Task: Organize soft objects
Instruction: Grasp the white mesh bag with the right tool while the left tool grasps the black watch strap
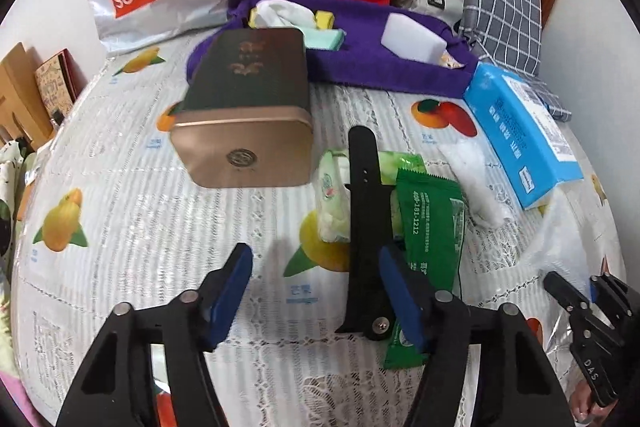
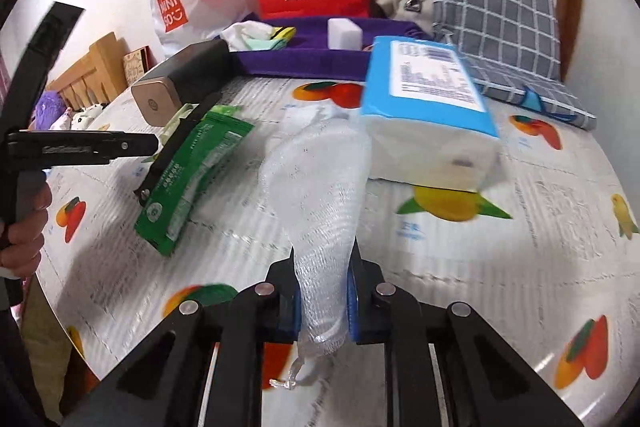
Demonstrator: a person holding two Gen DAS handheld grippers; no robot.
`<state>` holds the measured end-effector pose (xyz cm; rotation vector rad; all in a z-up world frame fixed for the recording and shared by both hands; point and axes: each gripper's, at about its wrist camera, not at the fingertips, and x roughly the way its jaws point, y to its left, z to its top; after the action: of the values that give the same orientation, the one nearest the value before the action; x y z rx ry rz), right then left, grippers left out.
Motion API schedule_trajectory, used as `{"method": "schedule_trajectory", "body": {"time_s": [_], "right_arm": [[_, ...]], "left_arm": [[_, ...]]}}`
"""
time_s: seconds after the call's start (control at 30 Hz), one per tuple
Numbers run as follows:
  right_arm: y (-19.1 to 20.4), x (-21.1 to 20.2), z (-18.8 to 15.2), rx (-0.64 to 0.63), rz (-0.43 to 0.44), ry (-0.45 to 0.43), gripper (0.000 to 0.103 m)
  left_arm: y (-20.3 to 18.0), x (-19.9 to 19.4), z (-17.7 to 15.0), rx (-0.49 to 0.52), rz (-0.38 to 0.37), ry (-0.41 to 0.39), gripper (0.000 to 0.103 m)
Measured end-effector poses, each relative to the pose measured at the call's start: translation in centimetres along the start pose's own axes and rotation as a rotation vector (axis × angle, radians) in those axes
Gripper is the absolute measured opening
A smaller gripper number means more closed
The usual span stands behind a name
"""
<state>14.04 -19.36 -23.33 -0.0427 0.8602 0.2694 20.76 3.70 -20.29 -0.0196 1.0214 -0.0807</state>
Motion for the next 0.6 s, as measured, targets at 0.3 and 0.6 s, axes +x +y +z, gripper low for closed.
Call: {"method": "schedule_trajectory", "body": {"time_s": [0.3,0.6], "right_arm": [[-1.5,0.5,-0.8,0.036,0.01,-0.017,0.017],[-1.6,0.4,-1.1,0.041,0.023,-0.04,0.017]], "left_arm": [[-2.9,0.6,0.5,0.075,0.02,-0.011,0.053],[-3.8,0.3,0.8,0.088,0.009,-0.012,0.02]]}}
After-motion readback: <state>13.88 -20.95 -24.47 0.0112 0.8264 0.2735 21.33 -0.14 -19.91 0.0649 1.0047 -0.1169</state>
